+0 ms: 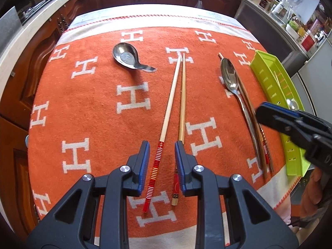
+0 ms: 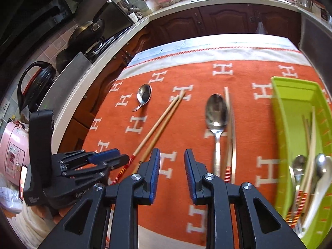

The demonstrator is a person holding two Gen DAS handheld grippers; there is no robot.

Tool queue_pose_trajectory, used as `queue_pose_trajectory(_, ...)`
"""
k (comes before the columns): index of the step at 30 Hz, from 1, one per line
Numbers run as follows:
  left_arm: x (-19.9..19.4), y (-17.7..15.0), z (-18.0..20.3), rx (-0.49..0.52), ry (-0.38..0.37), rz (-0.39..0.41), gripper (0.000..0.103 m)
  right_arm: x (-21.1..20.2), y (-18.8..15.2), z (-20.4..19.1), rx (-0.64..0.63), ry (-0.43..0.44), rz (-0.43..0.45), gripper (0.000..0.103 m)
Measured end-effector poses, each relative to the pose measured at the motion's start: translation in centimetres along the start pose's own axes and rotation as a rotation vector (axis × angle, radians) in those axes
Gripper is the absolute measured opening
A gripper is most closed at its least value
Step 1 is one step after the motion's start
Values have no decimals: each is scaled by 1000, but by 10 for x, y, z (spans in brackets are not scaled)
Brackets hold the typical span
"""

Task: Organize utensils
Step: 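Grasp a red-striped chopstick with the left gripper while the right gripper grasps a wooden chopstick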

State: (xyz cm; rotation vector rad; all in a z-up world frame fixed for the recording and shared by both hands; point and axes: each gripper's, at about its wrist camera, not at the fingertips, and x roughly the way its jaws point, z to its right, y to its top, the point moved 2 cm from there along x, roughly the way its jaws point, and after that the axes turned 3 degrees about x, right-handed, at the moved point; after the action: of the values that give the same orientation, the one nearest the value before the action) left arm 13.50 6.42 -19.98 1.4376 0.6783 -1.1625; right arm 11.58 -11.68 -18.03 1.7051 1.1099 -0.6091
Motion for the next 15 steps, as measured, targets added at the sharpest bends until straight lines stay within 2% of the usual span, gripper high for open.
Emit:
queue_pose_trajectory(8, 22, 0, -3, 31, 6, -21, 21, 49, -4, -12, 24, -3, -47, 24)
queue_pose_trajectory(15, 28, 6, -2, 60, 35, 21, 21, 74, 4, -8, 52, -10, -66, 24)
